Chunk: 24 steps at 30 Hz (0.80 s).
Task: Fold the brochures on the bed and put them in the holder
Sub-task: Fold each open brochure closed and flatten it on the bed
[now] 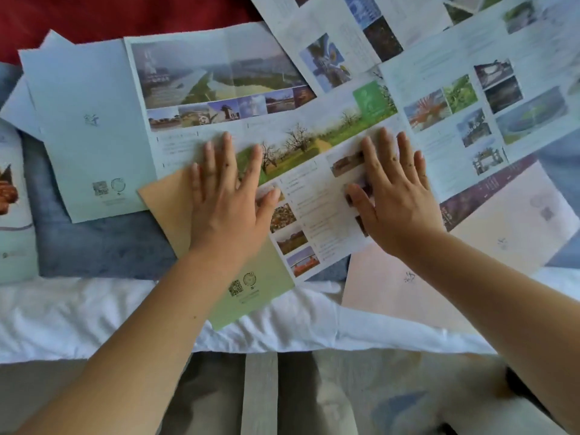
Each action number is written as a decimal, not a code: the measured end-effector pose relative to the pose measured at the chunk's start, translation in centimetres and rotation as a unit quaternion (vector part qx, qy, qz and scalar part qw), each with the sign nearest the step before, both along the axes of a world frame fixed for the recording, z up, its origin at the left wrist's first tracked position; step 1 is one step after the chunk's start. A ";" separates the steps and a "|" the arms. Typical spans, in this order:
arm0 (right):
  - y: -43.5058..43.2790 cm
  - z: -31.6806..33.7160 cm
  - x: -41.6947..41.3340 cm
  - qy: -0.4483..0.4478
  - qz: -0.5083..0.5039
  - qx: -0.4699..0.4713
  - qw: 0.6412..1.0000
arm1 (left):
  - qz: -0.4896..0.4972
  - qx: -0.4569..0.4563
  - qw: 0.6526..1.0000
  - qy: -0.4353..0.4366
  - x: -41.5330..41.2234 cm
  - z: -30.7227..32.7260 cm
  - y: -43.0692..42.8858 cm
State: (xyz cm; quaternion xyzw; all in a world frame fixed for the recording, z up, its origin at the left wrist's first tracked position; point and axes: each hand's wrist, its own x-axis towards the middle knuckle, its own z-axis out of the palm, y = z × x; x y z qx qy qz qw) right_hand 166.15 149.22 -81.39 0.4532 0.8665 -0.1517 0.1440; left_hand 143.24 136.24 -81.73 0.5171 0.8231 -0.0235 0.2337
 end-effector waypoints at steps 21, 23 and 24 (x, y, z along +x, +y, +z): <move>-2.6 -1.7 -1.8 0.087 -0.015 0.009 0.996 | 0.078 0.047 0.995 0.047 4.2 -2.8 0.6; -2.7 -1.6 -2.8 0.080 0.006 0.015 0.997 | 0.056 0.053 0.995 0.058 2.1 -3.0 0.1; -2.8 -1.6 -3.3 0.074 0.017 0.019 0.997 | 0.046 0.054 0.995 0.064 0.8 -3.1 -0.3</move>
